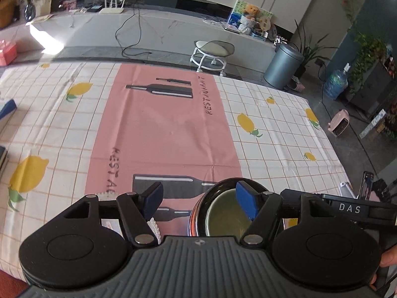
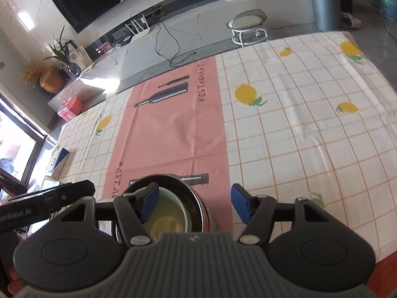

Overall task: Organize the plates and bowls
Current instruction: 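Grip the rim of the nested bowl stack with both tools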

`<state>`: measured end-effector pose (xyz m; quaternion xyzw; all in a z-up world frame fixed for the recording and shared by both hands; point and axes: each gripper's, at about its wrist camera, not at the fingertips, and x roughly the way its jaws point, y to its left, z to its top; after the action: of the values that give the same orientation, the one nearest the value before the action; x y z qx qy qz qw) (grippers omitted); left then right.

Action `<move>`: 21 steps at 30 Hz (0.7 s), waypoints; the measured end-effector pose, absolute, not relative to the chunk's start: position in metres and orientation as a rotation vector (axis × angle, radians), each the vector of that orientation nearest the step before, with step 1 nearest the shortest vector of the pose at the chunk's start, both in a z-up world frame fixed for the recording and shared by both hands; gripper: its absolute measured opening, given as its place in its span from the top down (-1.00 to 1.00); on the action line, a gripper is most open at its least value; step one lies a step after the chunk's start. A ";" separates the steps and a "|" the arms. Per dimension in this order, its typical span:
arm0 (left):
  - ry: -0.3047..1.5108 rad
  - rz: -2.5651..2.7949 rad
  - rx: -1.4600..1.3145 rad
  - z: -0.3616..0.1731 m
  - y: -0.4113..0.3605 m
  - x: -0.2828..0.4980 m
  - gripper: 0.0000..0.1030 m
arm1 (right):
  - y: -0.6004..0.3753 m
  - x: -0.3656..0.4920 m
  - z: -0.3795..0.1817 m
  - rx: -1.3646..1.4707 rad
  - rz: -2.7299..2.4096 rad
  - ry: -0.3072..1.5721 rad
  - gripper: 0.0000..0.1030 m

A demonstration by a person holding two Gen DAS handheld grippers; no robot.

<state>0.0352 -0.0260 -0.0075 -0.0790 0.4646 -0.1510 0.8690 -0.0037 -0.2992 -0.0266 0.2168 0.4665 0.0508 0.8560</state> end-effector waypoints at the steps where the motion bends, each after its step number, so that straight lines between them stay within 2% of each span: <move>1: 0.984 -0.305 -0.194 -0.013 -0.021 0.035 -0.53 | -0.301 -0.005 -0.034 0.479 0.092 0.994 -0.25; 12: 1.068 -0.297 -0.447 -0.074 0.004 0.025 -0.53 | -0.296 -0.013 -0.091 0.649 0.057 1.087 -0.25; 21: 1.119 -0.317 -0.522 -0.094 0.001 0.024 -0.53 | -0.298 -0.016 -0.113 0.786 0.068 1.118 -0.24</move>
<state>0.0243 0.0009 -0.0938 -0.2439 0.5222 -0.1478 0.8037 -0.0156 -0.2982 -0.1132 0.3632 0.5165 0.0314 0.7748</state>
